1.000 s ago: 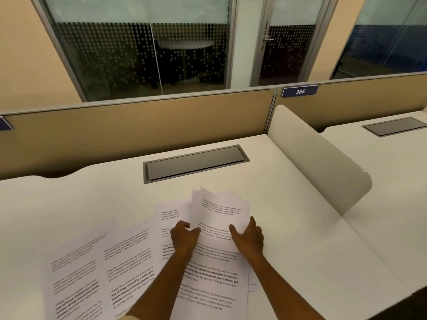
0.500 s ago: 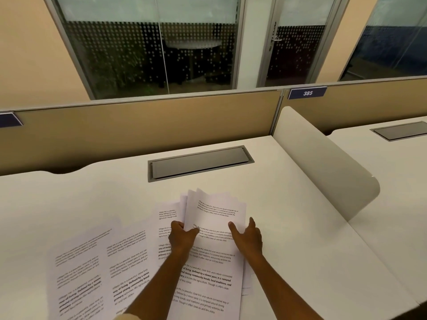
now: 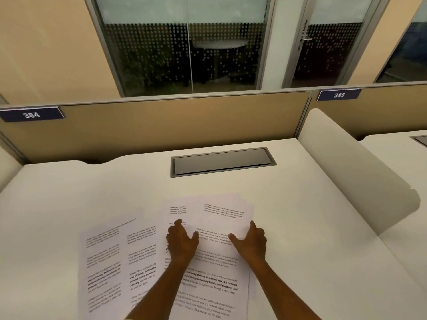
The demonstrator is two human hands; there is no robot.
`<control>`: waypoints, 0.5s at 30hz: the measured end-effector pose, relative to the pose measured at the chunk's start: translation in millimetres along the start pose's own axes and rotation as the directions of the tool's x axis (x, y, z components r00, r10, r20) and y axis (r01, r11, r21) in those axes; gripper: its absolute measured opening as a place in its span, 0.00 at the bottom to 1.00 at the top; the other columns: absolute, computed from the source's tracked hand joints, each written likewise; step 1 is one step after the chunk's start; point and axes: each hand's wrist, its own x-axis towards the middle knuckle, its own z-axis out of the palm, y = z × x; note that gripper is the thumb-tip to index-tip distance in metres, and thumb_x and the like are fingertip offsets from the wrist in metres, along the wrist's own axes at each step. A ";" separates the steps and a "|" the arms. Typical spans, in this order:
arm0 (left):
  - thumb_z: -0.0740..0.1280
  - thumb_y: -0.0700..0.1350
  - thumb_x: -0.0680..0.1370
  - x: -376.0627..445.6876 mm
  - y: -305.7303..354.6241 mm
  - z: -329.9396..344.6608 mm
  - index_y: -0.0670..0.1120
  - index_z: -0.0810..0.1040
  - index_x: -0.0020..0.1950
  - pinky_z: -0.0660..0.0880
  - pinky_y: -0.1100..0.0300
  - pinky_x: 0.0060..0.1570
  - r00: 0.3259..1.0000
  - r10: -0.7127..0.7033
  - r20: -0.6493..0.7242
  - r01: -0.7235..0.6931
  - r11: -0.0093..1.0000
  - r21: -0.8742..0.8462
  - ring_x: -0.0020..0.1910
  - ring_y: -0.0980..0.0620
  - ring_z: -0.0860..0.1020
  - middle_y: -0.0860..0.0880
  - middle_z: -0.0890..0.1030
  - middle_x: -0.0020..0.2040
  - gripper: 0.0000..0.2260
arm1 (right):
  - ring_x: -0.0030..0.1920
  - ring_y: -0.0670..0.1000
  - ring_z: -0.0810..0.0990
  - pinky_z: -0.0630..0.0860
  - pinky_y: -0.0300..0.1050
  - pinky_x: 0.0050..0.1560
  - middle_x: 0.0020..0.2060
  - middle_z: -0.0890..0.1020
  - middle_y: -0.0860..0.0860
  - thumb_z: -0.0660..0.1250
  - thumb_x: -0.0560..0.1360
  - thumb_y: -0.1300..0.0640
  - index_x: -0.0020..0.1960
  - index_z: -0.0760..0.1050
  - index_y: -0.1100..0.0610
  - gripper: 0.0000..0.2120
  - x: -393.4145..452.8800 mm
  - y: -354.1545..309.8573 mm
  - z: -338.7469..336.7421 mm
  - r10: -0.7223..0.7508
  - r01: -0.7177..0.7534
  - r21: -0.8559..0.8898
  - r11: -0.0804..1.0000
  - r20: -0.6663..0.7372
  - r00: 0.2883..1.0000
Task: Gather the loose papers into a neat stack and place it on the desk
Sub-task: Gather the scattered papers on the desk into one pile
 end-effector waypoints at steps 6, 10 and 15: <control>0.65 0.58 0.77 11.8 -40.6 -36.9 0.43 0.65 0.71 0.66 0.38 0.66 0.976 -0.134 -0.170 0.167 0.967 0.193 0.71 0.36 0.64 0.37 0.66 0.71 0.29 | 0.69 0.58 0.67 0.70 0.53 0.67 0.70 0.65 0.56 0.72 0.66 0.35 0.77 0.51 0.55 0.50 -4.0 -2.6 11.2 -0.063 0.058 -0.241 0.969 -0.013 0.998; 0.59 0.66 0.75 19.2 -83.7 -72.6 0.46 0.63 0.73 0.58 0.34 0.70 0.899 -0.355 -0.255 0.414 0.879 0.237 0.74 0.36 0.57 0.36 0.59 0.75 0.33 | 0.68 0.58 0.66 0.69 0.52 0.67 0.69 0.64 0.56 0.73 0.67 0.37 0.77 0.51 0.55 0.50 -3.9 -5.2 15.9 -0.079 0.074 -0.265 0.961 -0.007 0.997; 0.52 0.73 0.72 16.5 -133.2 -98.2 0.49 0.57 0.77 0.46 0.28 0.70 0.838 -0.484 -0.251 0.536 0.817 0.214 0.78 0.36 0.45 0.35 0.46 0.79 0.40 | 0.69 0.59 0.66 0.69 0.53 0.67 0.70 0.64 0.57 0.73 0.67 0.38 0.78 0.50 0.55 0.51 -3.5 -11.8 20.0 -0.081 0.077 -0.283 0.956 -0.001 0.997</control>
